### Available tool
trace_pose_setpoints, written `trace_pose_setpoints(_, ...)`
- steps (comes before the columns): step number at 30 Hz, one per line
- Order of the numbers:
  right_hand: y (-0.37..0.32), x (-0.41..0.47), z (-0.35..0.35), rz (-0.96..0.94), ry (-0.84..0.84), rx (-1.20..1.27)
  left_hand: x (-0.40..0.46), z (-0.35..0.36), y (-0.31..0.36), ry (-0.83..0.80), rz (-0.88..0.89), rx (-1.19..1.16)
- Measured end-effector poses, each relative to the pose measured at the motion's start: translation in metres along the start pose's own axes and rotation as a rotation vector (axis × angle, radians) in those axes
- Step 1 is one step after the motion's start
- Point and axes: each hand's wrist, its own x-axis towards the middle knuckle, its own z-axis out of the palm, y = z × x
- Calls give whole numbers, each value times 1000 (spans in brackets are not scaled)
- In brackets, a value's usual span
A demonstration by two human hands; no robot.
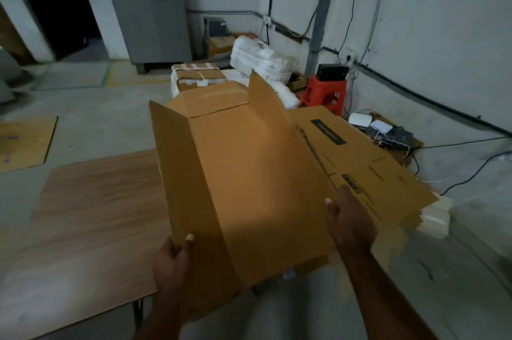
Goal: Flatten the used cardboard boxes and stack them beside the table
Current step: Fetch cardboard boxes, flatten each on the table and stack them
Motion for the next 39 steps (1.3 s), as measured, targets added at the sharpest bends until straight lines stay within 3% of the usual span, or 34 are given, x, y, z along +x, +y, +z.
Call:
trace_pose_setpoints(10, 117, 88, -51, -16, 14, 180, -88, 118, 60, 43, 151, -171)
trace_pose_setpoints(19, 180, 182, -45, -18, -31, 159, -52, 232, 82, 41, 155, -120)
trace_pose_setpoints(28, 297, 316, -29, 123, -157, 84, -11, 395, 92, -77, -13, -148)
trace_pose_setpoints(34, 397, 398, 47, 141, -433, 22, 5, 459, 16, -124, -227, -150)
trace_pose_setpoints(37, 425, 417, 94, 281, -582, 25, 12, 476, -34, -118, -325, -98)
trace_pose_setpoints(39, 436, 431, 114, 331, -633, 7, 8, 484, -26, -87, -334, -89)
